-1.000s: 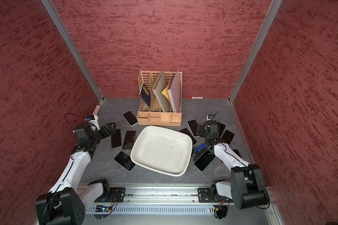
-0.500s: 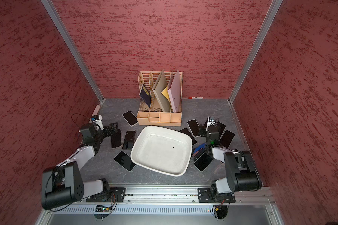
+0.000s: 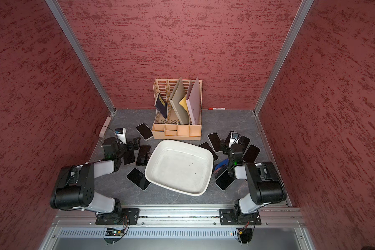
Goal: Take the phone out of the storage box
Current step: Reset both arms
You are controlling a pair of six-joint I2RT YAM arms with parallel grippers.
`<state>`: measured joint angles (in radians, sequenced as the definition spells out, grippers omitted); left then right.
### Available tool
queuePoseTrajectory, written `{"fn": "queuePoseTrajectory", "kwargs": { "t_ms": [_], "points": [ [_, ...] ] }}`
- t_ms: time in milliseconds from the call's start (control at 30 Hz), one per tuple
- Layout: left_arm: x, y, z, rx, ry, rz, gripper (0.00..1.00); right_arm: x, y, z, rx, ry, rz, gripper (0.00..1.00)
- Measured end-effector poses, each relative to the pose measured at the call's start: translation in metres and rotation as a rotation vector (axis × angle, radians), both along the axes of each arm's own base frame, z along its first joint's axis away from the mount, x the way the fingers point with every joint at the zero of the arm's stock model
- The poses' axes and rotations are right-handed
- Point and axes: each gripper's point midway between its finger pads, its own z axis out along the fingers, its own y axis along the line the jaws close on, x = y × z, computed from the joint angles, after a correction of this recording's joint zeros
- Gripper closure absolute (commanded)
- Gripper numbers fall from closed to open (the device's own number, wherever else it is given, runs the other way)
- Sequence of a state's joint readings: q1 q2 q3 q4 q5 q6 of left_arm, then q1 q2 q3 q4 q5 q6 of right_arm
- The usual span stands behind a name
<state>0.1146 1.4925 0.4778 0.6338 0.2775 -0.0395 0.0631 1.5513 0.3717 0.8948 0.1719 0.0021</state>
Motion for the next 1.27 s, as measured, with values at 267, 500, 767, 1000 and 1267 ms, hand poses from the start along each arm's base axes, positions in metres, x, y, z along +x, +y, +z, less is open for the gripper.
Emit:
{"fn": "queuePoseTrajectory", "kwargs": {
  "t_ms": [267,500,767,1000,1267],
  "points": [
    [-0.010,-0.005,-0.011,0.063,-0.057,0.020,0.00,0.001,0.001,0.004,0.004,-0.019,0.008,0.02],
    [-0.008,0.002,-0.010,0.081,-0.068,0.061,0.00,0.002,0.001,0.005,0.004,-0.022,0.008,0.02],
    [-0.006,0.004,-0.005,0.089,-0.091,0.073,0.00,0.002,0.001,0.005,0.004,-0.023,0.007,0.02],
    [-0.006,0.005,-0.004,0.092,-0.093,0.080,0.00,0.002,0.001,0.005,0.003,-0.022,0.008,0.01],
    [-0.006,0.005,-0.004,0.092,-0.093,0.080,0.00,0.002,0.000,0.005,0.004,-0.022,0.008,0.01]
  ]
}}
